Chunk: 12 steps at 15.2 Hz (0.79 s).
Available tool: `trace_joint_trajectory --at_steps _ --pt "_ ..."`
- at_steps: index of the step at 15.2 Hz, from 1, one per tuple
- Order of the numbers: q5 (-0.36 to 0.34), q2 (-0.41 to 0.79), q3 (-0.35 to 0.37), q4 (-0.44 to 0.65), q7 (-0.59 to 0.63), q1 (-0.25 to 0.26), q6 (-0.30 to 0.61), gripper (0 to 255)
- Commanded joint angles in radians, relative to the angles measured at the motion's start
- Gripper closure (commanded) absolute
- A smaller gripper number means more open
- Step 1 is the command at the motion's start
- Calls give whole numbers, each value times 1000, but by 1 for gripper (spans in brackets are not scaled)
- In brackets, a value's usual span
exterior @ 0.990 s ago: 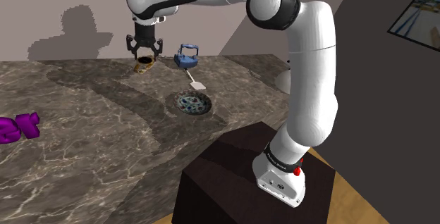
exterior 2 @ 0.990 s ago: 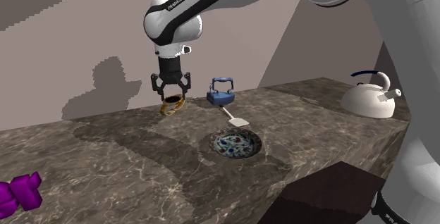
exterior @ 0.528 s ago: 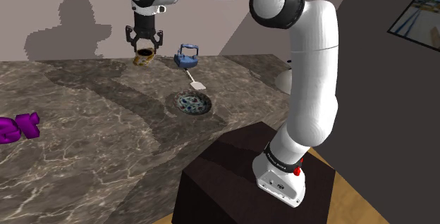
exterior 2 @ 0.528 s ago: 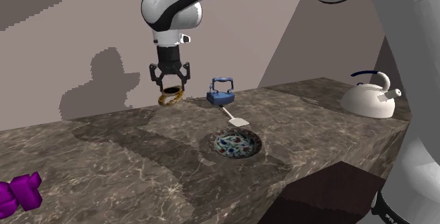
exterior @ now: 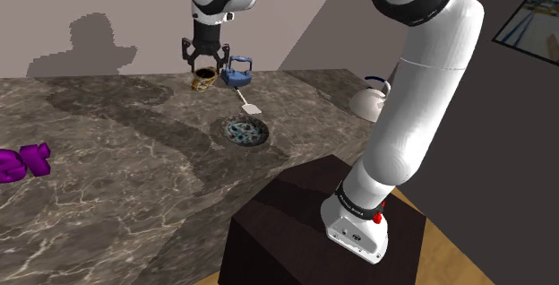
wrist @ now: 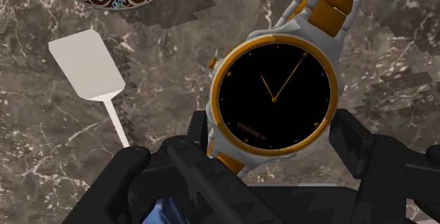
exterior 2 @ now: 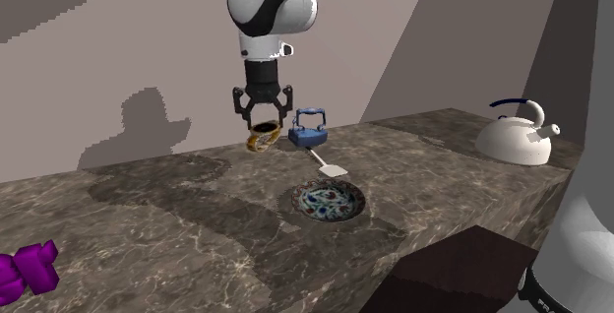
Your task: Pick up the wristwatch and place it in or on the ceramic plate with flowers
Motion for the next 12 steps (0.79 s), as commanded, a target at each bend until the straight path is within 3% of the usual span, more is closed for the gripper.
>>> trace_joint_trajectory --at_steps 1,12 --pt "15 -86 3 -115 -6 -6 31 255" --pt "99 -530 -18 -590 -86 -16 67 255"
